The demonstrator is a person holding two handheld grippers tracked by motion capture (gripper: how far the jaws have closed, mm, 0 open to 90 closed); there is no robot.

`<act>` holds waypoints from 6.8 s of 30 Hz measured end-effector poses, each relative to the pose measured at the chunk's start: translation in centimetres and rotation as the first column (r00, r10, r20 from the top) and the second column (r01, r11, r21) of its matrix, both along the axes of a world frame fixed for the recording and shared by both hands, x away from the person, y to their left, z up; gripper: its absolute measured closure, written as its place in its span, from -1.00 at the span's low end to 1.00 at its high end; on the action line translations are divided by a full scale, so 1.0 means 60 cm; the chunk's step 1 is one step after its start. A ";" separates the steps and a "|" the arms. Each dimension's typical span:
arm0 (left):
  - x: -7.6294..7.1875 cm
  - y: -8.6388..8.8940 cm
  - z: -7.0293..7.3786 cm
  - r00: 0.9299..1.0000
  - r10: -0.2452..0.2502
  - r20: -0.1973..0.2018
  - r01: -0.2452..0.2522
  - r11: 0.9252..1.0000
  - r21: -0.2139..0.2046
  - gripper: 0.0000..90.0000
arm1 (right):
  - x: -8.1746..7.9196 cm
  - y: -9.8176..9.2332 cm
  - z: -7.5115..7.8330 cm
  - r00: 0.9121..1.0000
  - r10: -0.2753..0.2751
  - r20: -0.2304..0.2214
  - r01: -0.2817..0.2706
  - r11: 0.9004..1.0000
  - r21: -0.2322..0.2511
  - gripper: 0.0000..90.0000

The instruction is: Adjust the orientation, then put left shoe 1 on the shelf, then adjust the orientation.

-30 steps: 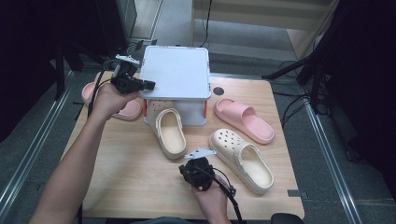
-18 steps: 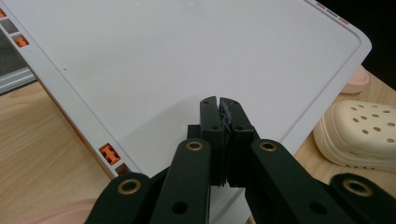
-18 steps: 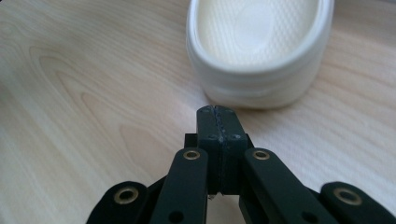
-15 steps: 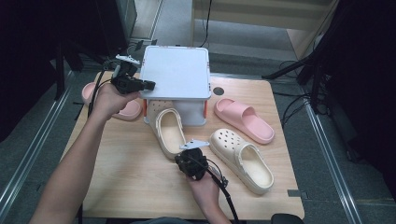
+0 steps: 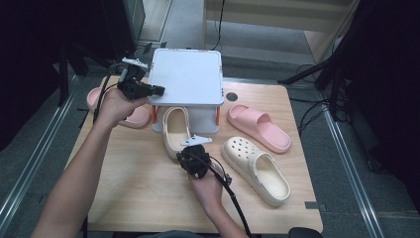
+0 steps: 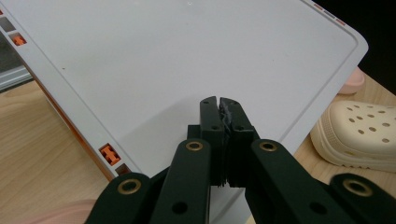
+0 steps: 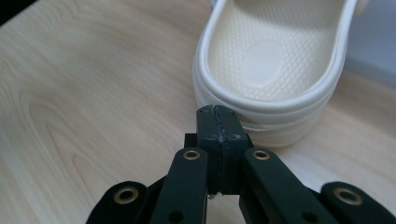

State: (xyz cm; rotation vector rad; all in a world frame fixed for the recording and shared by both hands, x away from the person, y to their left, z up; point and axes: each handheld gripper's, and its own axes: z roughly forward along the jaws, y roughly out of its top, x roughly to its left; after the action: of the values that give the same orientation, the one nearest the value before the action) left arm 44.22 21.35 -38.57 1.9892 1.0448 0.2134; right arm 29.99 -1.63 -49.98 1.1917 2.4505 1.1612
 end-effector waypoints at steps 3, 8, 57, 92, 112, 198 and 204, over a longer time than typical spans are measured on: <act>-0.001 0.000 0.001 1.000 -0.001 0.001 0.001 1.000 0.006 0.97 | 0.014 0.011 0.003 1.000 0.002 -0.003 -0.002 1.000 -0.009 1.00; 0.000 0.001 0.000 1.000 -0.001 0.000 0.001 1.000 0.004 0.97 | 0.039 0.030 -0.003 1.000 0.001 -0.010 -0.001 1.000 -0.007 1.00; 0.004 0.006 -0.003 1.000 -0.009 -0.010 0.009 0.999 -0.031 0.97 | 0.095 0.044 -0.025 0.999 -0.012 -0.032 0.012 1.000 0.006 0.82; 0.000 0.000 0.000 1.000 0.003 -0.007 -0.003 1.000 -0.007 0.94 | 0.069 -0.015 0.035 0.998 0.059 -0.021 -0.057 0.995 0.086 0.70; -0.048 -0.031 0.036 0.999 -0.033 -0.025 0.032 0.999 -0.024 0.06 | -0.010 -0.165 0.088 0.995 0.087 0.047 -0.090 0.993 0.079 0.40; -0.223 -0.088 -0.140 0.989 -0.132 -0.065 0.135 0.990 0.049 0.40 | -0.030 -0.149 0.066 0.994 0.107 -0.038 -0.104 0.992 0.074 0.41; -0.218 -0.098 -0.158 0.988 -0.130 -0.079 0.136 0.988 0.077 0.46 | -0.026 -0.203 0.092 0.996 0.092 -0.011 -0.091 0.993 0.080 0.76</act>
State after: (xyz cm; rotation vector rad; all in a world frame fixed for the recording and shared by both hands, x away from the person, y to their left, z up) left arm 31.13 15.46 -48.04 2.1470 0.9576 0.1132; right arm 28.41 -13.79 -44.48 1.1231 2.5157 1.2907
